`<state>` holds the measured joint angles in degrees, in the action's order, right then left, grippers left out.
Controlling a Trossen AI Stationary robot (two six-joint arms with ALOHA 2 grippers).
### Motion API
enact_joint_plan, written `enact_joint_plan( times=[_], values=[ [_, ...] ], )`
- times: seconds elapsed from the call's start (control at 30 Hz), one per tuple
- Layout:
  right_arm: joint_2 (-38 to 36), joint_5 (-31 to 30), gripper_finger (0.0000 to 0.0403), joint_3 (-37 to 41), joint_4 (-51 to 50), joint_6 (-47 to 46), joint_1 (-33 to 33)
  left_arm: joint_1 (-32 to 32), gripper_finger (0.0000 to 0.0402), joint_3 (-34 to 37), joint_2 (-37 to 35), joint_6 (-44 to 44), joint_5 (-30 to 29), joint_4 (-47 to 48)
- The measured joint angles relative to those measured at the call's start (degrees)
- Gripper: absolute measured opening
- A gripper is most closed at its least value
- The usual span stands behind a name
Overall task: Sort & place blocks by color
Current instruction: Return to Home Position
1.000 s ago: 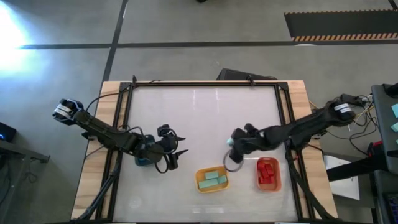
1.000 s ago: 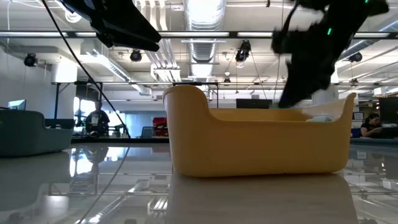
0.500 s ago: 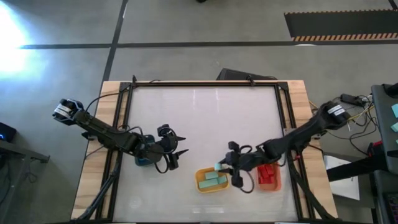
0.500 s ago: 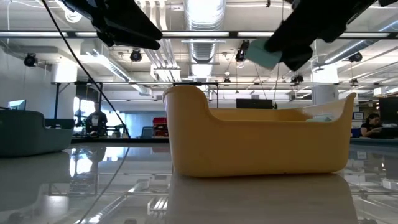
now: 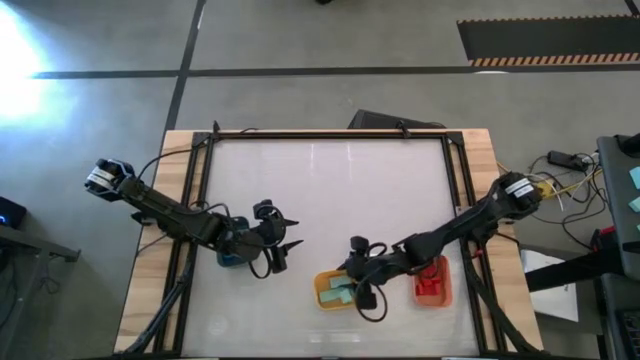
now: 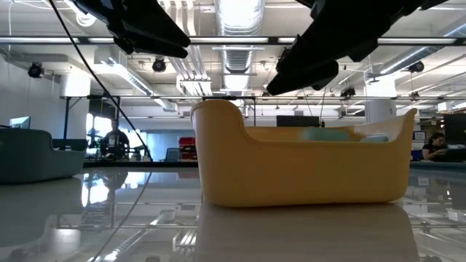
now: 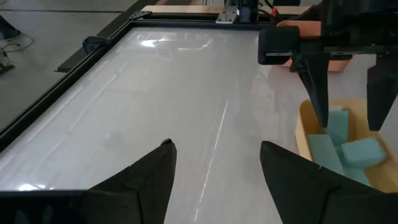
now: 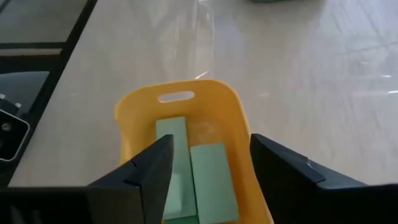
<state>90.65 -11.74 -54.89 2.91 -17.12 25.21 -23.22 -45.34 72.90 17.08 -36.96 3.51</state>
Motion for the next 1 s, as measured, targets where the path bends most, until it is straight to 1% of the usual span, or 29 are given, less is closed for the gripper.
enact_joint_plan(
  times=[0.13,0.27,0.33,0.4,0.47,0.57,0.7,0.83,0.9,1.0],
  values=[
    [-0.25,-0.29,0.0209,-1.25,-2.23,1.52,0.00,-0.09,0.0217,0.00,0.00,-1.69,0.01,-0.02],
    [-2.24,-1.70,0.0206,0.03,-2.22,5.14,0.00,-0.54,0.0217,0.02,-0.23,-7.05,0.30,-0.11],
    [-3.50,-4.12,0.0202,1.08,-2.09,7.31,-0.02,-0.58,0.0217,0.58,-0.61,-10.53,2.19,-0.09],
    [-4.96,-6.64,0.0198,1.95,-2.45,9.50,-0.29,-0.56,0.0217,1.38,-1.20,-14.07,5.93,-0.11],
    [-7.01,-7.91,0.0194,3.29,-2.96,11.03,-0.54,-0.52,0.0217,2.87,-2.95,-17.65,8.72,0.16],
    [-11.17,-7.96,0.0189,6.69,-0.20,13.93,-1.16,-0.18,0.0214,6.29,-8.26,-19.41,10.17,-0.05],
    [-17.40,-7.69,0.0180,13.81,8.12,19.70,-2.56,1.63,0.0199,13.13,-17.84,-19.60,10.14,-1.74],
    [-22.69,-7.44,0.0170,21.21,20.06,25.01,-7.07,4.26,0.0179,21.83,-27.68,-21.12,10.14,-8.89],
    [-25.10,-5.30,0.0163,23.82,22.48,26.18,-11.15,5.97,0.0168,26.59,-31.56,-22.53,10.12,-14.75],
    [-29.93,1.13,0.0149,27.10,22.23,26.66,-17.41,7.78,0.0151,32.74,-37.45,-23.73,10.10,-19.49]
  ],
)
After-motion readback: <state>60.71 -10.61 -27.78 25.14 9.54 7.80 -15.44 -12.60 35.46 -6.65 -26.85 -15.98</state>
